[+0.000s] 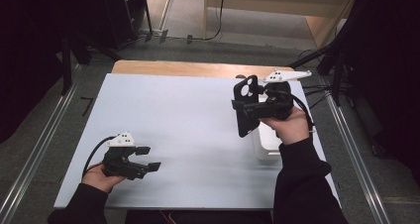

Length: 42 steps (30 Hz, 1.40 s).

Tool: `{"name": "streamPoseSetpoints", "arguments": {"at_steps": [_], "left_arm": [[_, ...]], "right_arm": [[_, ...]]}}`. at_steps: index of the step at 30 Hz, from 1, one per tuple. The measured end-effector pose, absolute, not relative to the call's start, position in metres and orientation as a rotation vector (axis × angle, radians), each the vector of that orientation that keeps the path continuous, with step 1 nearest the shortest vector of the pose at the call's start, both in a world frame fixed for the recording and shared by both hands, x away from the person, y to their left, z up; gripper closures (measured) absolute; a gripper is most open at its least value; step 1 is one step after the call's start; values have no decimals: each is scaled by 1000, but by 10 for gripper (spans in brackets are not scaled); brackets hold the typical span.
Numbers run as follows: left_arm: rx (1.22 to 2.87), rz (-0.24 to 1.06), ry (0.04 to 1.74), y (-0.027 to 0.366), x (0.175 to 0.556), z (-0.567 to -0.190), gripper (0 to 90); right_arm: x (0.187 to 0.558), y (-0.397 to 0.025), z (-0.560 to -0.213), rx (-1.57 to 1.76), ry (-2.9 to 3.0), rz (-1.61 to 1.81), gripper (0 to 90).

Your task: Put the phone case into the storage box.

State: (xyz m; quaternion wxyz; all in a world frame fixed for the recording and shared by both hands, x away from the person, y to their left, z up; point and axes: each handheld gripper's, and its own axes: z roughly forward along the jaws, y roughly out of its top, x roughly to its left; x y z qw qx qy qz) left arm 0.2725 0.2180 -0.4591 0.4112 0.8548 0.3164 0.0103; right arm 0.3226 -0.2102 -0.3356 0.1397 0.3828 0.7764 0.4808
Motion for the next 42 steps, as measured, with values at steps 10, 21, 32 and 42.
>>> {"name": "streamPoseSetpoints", "arguments": {"at_steps": [10,21,32,42], "left_arm": [[2155,26,796,218,273,-459,251],[2156,23,796,218,273,-459,250],[2151,21,800,217,273,-459,250],[2154,23,799,216,274,-459,251]], "right_arm": [[324,-229,-334,1188,2162,1358,127],[324,-255,-333,1279,2048,1349,127],[330,-264,-344,1393,1937,1282,127],[339,-269,-353,1450,1877,1241,127]]}}
